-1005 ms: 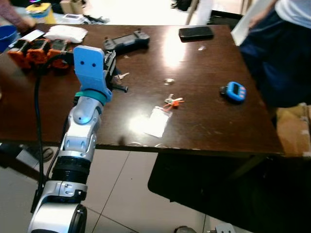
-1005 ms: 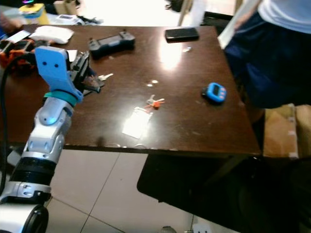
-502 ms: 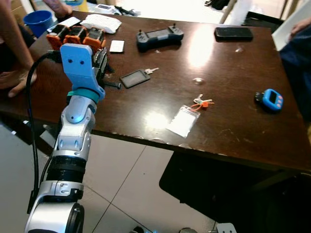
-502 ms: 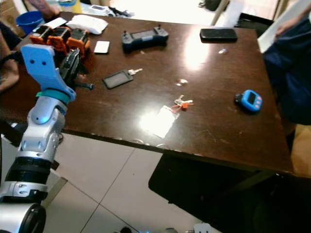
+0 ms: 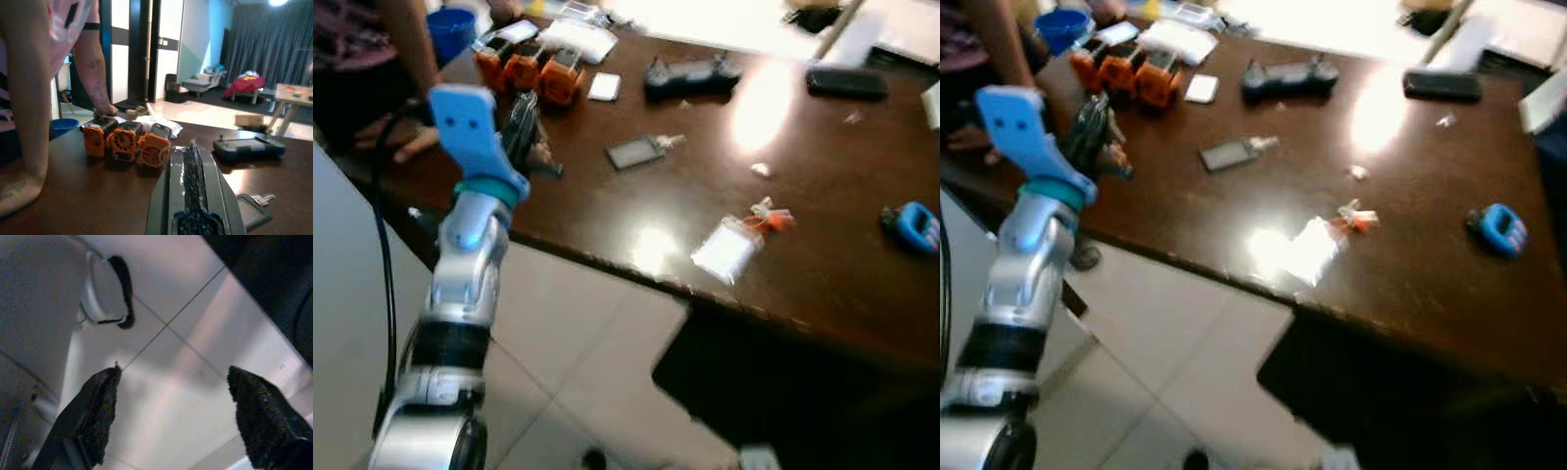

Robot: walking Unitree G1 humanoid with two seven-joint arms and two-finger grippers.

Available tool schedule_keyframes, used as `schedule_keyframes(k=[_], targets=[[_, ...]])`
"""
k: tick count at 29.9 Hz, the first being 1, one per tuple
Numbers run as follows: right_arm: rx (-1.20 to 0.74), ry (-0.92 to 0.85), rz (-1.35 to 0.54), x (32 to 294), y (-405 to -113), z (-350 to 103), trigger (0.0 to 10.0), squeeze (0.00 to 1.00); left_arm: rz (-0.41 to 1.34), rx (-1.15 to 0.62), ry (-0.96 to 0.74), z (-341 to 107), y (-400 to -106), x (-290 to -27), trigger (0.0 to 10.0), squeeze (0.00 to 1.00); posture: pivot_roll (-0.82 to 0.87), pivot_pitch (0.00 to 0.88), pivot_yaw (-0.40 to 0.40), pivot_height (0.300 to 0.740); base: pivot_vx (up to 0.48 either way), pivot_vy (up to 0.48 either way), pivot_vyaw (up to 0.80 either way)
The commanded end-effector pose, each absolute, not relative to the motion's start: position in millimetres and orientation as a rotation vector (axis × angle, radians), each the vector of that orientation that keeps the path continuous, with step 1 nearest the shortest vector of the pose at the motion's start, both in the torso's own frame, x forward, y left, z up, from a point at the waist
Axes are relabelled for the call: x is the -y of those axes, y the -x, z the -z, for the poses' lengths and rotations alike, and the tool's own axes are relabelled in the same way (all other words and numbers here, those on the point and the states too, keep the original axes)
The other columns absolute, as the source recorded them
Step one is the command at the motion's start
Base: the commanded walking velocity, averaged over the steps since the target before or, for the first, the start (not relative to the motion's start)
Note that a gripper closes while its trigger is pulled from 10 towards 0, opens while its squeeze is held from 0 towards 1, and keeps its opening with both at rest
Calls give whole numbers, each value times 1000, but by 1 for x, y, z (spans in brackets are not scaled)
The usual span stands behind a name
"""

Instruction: Hang keys on a hook

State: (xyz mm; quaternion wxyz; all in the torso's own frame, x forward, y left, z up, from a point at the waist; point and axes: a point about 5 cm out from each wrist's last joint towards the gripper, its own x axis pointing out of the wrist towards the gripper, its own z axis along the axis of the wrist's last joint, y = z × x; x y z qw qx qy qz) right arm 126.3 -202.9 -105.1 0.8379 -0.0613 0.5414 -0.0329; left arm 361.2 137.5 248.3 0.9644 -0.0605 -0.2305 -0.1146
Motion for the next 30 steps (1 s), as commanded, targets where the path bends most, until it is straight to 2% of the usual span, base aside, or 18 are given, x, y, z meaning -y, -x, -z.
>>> schedule_keyframes(k=[1, 4, 18, 30], targets=[[-1181, 103, 36, 191, -115, 110, 10000, 0, 245, 455, 147, -246, -360, -138, 10000, 0, -99, 107, 94, 740, 0, 0, 800], [-1181, 96, 40, 192, -115, 110, 10000, 0, 291, 447, 187, -243, -358, -133, 10000, 0, -95, 86, 87, 740, 0, 0, 800], [-1178, 98, 35, 192, -113, 110, 10000, 0, 303, 479, 203, -255, -358, -138, 10000, 0, -67, 65, 85, 740, 0, 0, 800], [-1180, 92, 40, 192, -112, 111, 10000, 0, 519, 566, 179, -288, -355, -119, 10000, 0, -80, 77, 92, 740, 0, 0, 800]])
